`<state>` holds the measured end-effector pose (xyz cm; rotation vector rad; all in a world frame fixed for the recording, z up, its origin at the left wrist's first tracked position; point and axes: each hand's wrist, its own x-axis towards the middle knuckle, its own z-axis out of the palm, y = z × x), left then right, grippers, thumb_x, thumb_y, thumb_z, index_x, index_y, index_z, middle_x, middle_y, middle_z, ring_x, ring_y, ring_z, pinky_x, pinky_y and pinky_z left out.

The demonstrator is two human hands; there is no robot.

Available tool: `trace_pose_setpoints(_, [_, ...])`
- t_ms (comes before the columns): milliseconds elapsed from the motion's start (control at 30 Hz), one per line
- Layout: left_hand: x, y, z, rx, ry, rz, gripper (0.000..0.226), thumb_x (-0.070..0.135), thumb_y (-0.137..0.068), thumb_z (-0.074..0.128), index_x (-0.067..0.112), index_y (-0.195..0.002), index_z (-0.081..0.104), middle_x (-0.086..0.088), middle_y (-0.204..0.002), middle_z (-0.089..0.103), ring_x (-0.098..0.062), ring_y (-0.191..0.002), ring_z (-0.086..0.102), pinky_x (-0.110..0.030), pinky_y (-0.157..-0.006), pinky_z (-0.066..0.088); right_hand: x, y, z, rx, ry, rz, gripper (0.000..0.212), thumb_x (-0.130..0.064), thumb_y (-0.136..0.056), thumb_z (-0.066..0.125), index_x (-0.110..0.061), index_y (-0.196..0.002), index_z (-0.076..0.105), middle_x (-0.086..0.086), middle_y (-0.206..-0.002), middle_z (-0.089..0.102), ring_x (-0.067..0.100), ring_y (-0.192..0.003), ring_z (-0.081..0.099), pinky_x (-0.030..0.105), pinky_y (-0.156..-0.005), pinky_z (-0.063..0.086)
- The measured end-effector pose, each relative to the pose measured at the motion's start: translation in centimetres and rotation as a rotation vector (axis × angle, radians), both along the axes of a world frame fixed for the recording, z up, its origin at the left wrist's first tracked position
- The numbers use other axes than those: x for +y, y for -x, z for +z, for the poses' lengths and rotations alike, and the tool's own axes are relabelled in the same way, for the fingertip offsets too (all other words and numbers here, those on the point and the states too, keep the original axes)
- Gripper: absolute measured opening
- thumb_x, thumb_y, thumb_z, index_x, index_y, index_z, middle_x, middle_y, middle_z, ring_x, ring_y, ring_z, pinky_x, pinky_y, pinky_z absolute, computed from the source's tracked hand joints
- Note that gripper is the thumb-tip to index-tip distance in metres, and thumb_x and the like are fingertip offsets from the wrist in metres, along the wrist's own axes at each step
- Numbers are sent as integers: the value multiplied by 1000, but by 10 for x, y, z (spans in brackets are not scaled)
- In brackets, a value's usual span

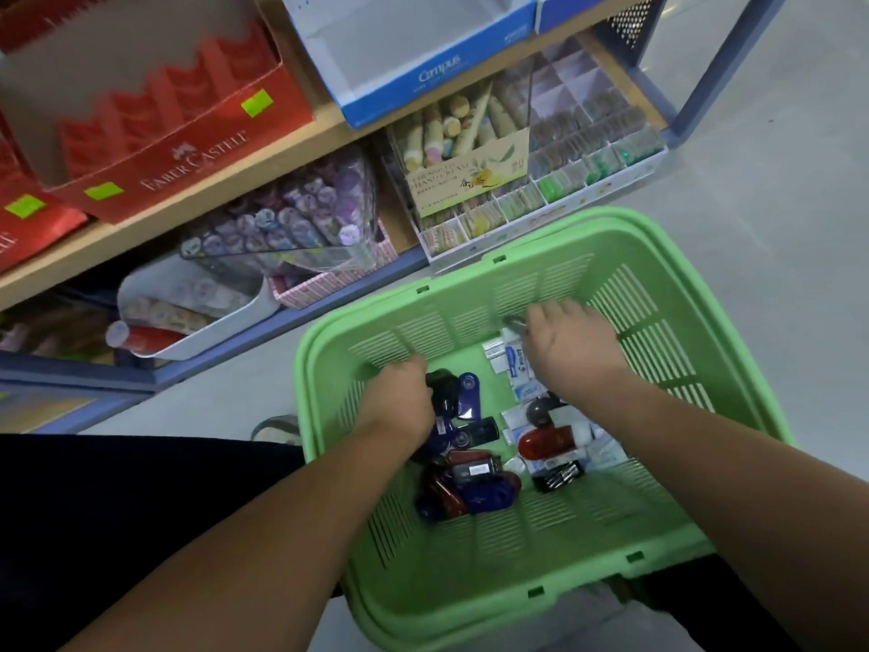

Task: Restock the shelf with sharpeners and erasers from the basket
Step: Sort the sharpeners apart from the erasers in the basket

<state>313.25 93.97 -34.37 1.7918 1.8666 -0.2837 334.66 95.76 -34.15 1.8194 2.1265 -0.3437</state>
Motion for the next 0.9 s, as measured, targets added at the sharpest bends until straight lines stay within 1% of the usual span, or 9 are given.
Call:
trace_pose_setpoints(133, [8,7,4,137,41,-177,30,2,-96,56,12,-125,57,-11,-101,70,-29,-93,70,-44,-85,61,-10,29,-3,404,268,-267,35,-46,-107,38,-15,-110,52,5,-96,63,18,-77,61,36,-70,53])
trace_pose_setpoints(200, [8,7,4,219,108,-240,32,3,-95,58,11,-126,57,-11,-107,67,-29,-99,68,-42,-88,60,-13,41,-8,550,418,-397,31,-42,-104,49,-12,-106,57,6,-94,63,20,-80,62,37,-74,54])
trace_pose_setpoints(267, [5,6,3,317,177,-308,38,7,-92,66,9,-129,58,-12,-119,60,-29,-112,61,-42,-95,56,-18,54,-15,563,515,-418,25,-35,-102,56,-11,-107,60,8,-97,63,23,-89,65,38,-81,56])
trace_pose_setpoints(367, [4,2,-3,396,226,-382,50,11,-89,73,8,-136,55,-14,-132,50,-31,-125,50,-43,-103,51,-33,77,-27,566,607,-381,23,-32,-97,64,-10,-105,63,5,-92,63,22,-87,63,31,-75,51])
trace_pose_setpoints(467, [10,0,-2,374,172,-413,41,10,-92,69,9,-131,58,-13,-128,52,-30,-120,53,-43,-99,53,-49,94,-33,696,721,-363,27,-27,-93,68,-13,-116,70,5,-103,69,22,-91,66,26,-75,49])
trace_pose_setpoints(567, [17,-4,0,212,96,-446,27,3,-90,63,11,-115,65,-10,-117,59,-26,-107,60,-41,-93,55,-51,85,-30,849,949,-365,49,-19,-93,68,-15,-140,56,6,-124,69,20,-92,70,30,-77,58])
trace_pose_setpoints(700, [18,-24,-10,-17,140,-448,23,7,-87,64,16,-107,71,-6,-109,62,-28,-102,63,-37,-85,54,-23,24,-18,722,694,-288,21,-22,-94,67,-14,-113,73,4,-104,74,22,-93,71,36,-87,59])
trace_pose_setpoints(800, [0,-45,-24,-161,221,-402,34,2,-89,61,19,-117,72,-2,-116,67,-23,-104,63,-37,-92,54,-10,-23,-1,462,472,-130,17,-23,-95,64,-24,-110,72,-3,-109,73,16,-97,68,34,-92,56])
trace_pose_setpoints(900, [-27,-55,-37,-270,393,-380,16,18,-90,72,16,-106,74,-1,-103,71,-20,-92,66,-37,-85,58,-20,-36,3,386,447,-18,14,-26,-94,65,-27,-106,73,-5,-105,73,13,-91,67,34,-88,58])
